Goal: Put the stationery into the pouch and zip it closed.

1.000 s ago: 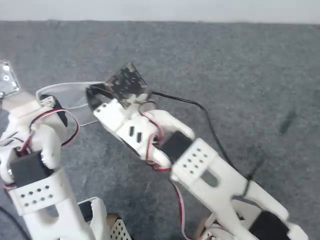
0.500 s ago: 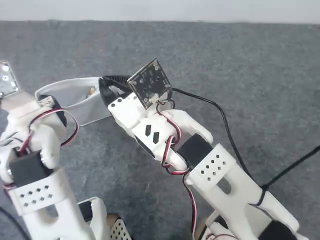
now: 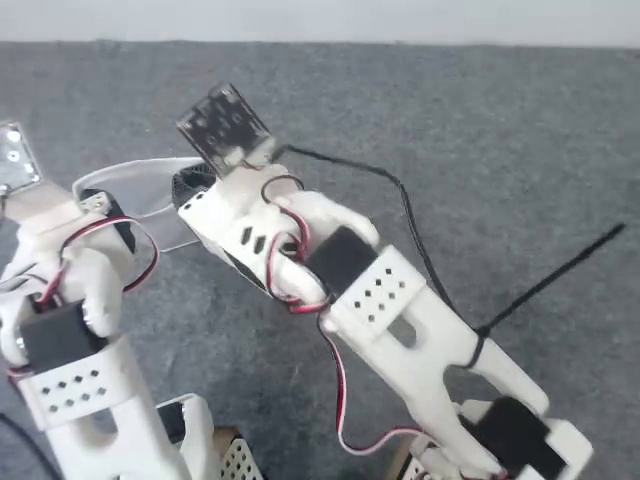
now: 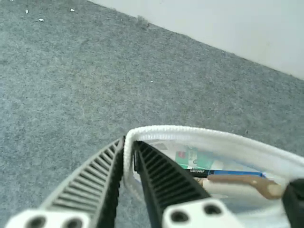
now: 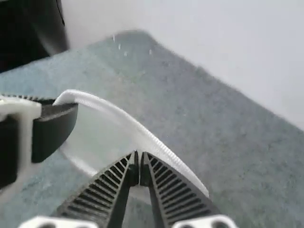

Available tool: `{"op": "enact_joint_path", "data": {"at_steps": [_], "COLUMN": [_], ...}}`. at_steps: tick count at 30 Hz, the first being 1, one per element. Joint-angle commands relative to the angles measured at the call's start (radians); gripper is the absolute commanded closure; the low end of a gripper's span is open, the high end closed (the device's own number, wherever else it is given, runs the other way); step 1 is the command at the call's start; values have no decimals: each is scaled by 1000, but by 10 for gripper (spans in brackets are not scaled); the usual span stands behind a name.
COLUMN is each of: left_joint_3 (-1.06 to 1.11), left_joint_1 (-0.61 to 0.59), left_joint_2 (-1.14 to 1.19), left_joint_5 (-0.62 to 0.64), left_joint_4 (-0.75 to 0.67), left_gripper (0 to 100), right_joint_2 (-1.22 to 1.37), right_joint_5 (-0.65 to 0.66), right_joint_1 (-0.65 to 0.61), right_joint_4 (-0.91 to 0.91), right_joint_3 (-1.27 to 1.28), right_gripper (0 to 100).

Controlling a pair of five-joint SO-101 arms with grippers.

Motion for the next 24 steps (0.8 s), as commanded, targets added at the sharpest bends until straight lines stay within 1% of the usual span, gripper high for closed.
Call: {"op": "enact_joint_path", "data": {"at_steps": [1, 3, 6, 10, 17, 24], "left_joint_3": [7, 7, 7, 7, 7, 7], "left_joint_1": [-3, -3, -3, -3, -3, -3], "left_joint_2": [5, 5, 5, 3, 3, 6], "left_joint_5": [-3, -3, -3, -3, -3, -3], "left_joint_4": [-21, -21, -21, -18, -18, -18], "left_gripper": [988, 988, 988, 988, 988, 988], "right_joint_2": [77, 82, 81, 45, -180, -321], "right_joint_5": [9, 5, 3, 3, 11, 11], "right_joint_1": [-12, -12, -12, -7, -7, -10], "right_joint_4": [308, 414, 499, 518, 559, 562], "right_joint_3": [-152, -224, -270, -288, -272, -143], "right_gripper": [989, 989, 989, 990, 989, 989]}}
